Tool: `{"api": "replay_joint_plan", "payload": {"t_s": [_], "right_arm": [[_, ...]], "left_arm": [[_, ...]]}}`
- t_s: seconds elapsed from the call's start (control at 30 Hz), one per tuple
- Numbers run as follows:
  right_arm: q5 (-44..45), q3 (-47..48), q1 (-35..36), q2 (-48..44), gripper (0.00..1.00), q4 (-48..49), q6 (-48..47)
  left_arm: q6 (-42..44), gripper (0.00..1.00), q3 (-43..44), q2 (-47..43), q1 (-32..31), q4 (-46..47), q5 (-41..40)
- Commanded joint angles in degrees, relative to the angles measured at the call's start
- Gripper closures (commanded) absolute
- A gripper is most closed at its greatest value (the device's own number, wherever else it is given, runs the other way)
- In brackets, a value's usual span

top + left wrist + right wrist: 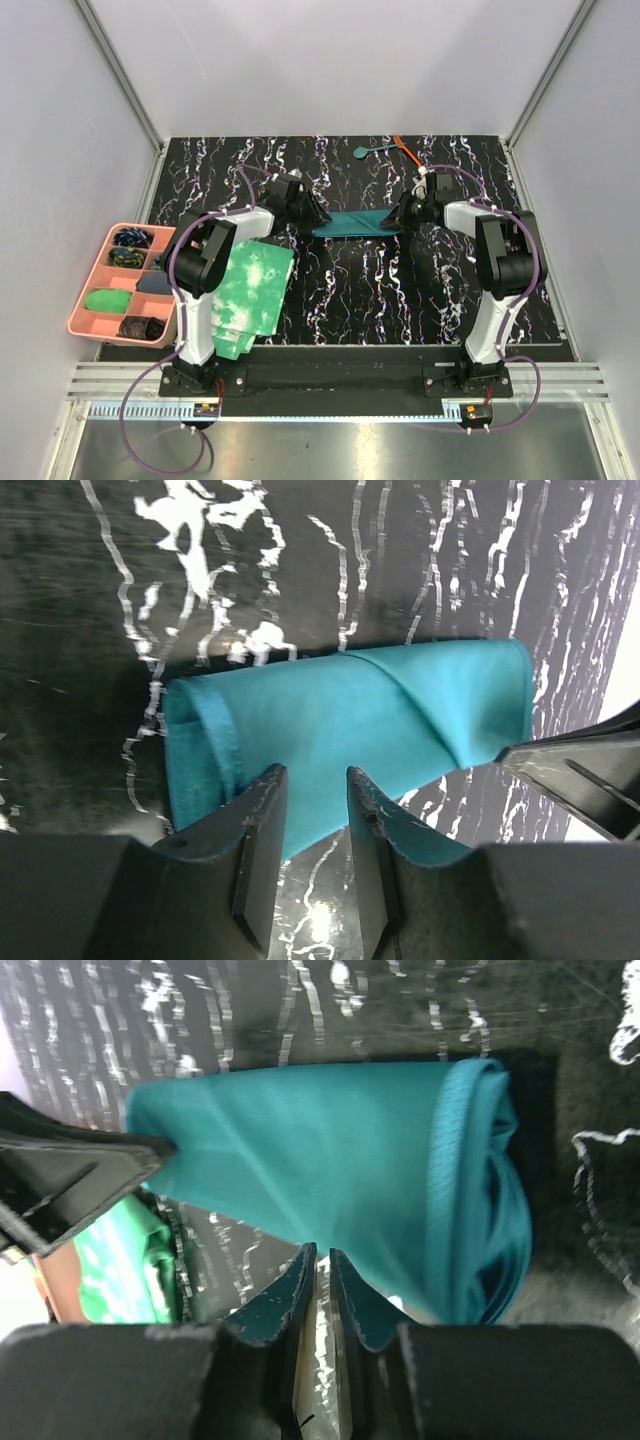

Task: Fold the napkin into a case and place the utensils inside
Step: Move the smaller rectangle-folded napkin to the center of the board.

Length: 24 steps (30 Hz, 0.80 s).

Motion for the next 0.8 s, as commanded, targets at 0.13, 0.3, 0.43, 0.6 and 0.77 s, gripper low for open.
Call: {"api": "replay_joint_plan", "payload": {"t_s": [0.13, 0.3, 0.43, 0.6, 0.77], "right_arm": [[-1.45, 3.80, 0.14, 6.25, 0.82, 3.45, -1.90], [-2.60, 4.41, 2.76, 8.89, 0.82, 7.49, 1.52], [-3.48, 6.70, 5.49, 10.39, 0.81, 8.64, 4.07], [-5.24, 10.30, 9.01, 12.06, 0.79, 9.87, 8.64], [-5.94, 15.66, 11.65, 13.55, 0.73, 7.86, 10.06]], "left_arm": [[-0.08, 0.64, -6.35, -1.61, 2.92, 5.52, 2.44], [2.65, 0.64, -5.56, -1.18, 5.56, 2.63, 2.00], [4.22, 0.63, -6.62, -2.93, 8.37, 0.79, 0.42], [7.04, 0.62, -5.22, -3.81, 11.97, -3.70, 0.51], [10.90, 0.60, -2.85, -4.96, 15.67, -8.35, -2.22]]}}
